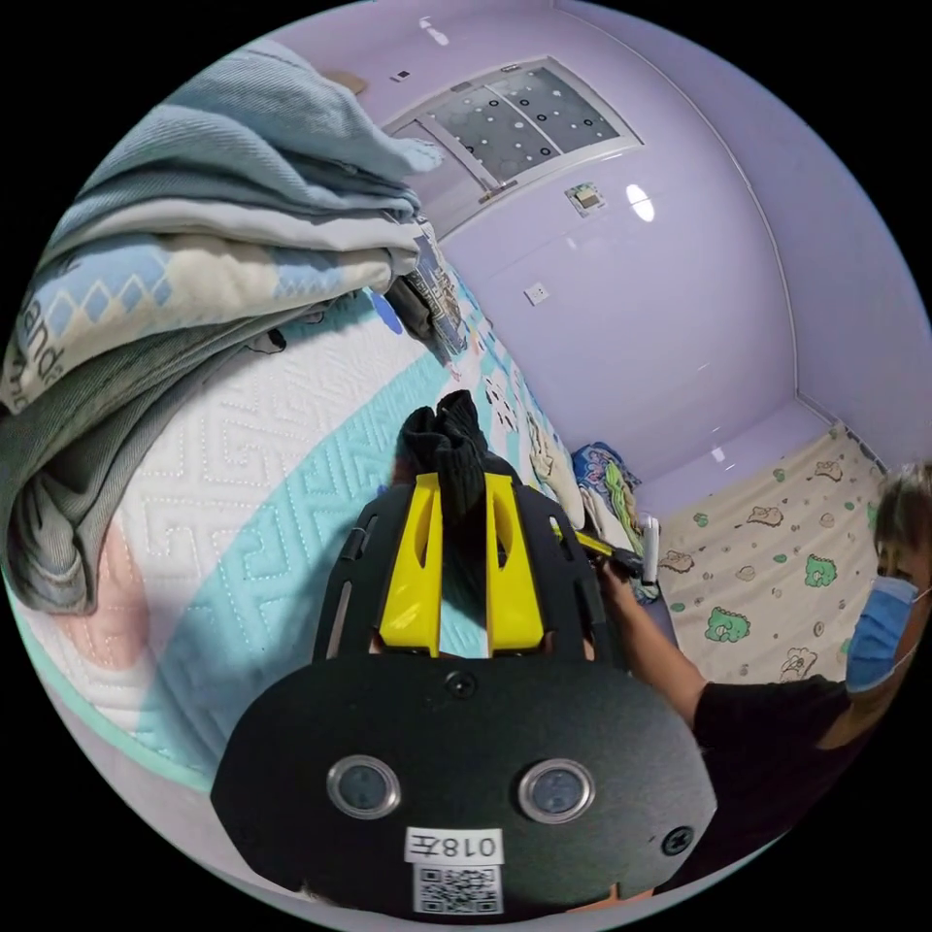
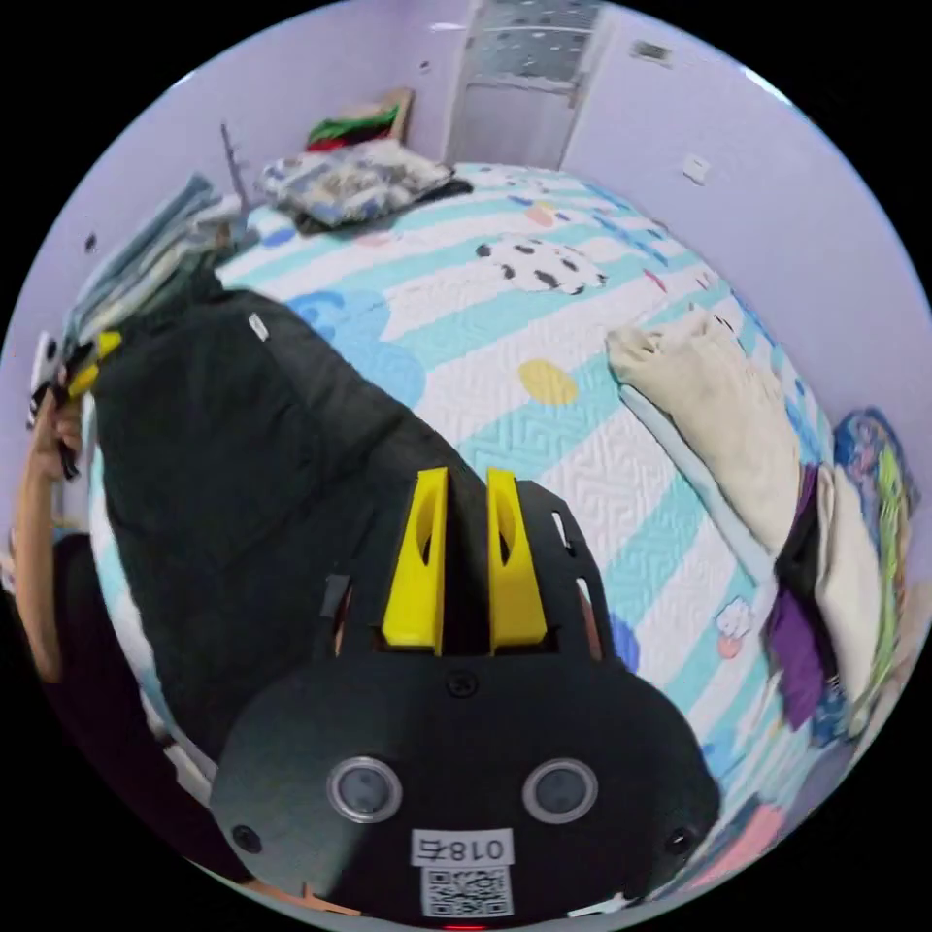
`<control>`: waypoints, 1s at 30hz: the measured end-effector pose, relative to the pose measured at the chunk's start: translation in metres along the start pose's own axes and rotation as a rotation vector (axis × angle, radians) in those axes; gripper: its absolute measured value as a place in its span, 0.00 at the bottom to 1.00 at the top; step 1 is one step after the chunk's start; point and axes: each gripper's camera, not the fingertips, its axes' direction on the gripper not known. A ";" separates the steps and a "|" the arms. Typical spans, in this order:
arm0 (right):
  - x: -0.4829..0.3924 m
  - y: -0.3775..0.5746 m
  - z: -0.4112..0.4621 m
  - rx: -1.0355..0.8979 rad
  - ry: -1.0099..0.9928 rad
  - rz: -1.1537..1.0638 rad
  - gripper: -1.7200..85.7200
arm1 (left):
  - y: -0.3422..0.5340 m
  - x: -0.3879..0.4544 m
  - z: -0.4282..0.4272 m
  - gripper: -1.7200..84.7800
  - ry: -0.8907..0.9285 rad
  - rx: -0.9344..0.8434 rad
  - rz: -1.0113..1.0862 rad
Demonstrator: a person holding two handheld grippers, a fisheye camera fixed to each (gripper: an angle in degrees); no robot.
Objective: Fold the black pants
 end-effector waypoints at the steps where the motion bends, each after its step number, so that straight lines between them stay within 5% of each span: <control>1: 0.008 0.009 -0.009 0.032 -0.033 0.042 0.12 | 0.003 -0.003 0.003 0.09 0.006 0.000 -0.003; 5: 0.065 0.116 -0.086 0.299 -0.205 0.347 0.12 | 0.012 -0.008 0.012 0.09 0.002 -0.001 0.004; 11: 0.140 0.359 -0.177 0.461 -0.009 0.878 0.13 | 0.030 -0.010 0.022 0.09 -0.011 0.019 0.008; 15: 0.185 0.528 -0.206 0.607 -0.069 1.335 0.16 | 0.041 -0.012 0.029 0.09 -0.010 0.049 0.004; 19: 0.206 0.591 -0.199 0.712 -0.205 1.470 0.17 | 0.053 -0.022 0.037 0.09 0.025 0.085 -0.028; 30: 0.268 0.598 -0.176 0.628 -0.252 1.542 0.18 | 0.067 -0.047 0.060 0.09 0.076 0.075 -0.056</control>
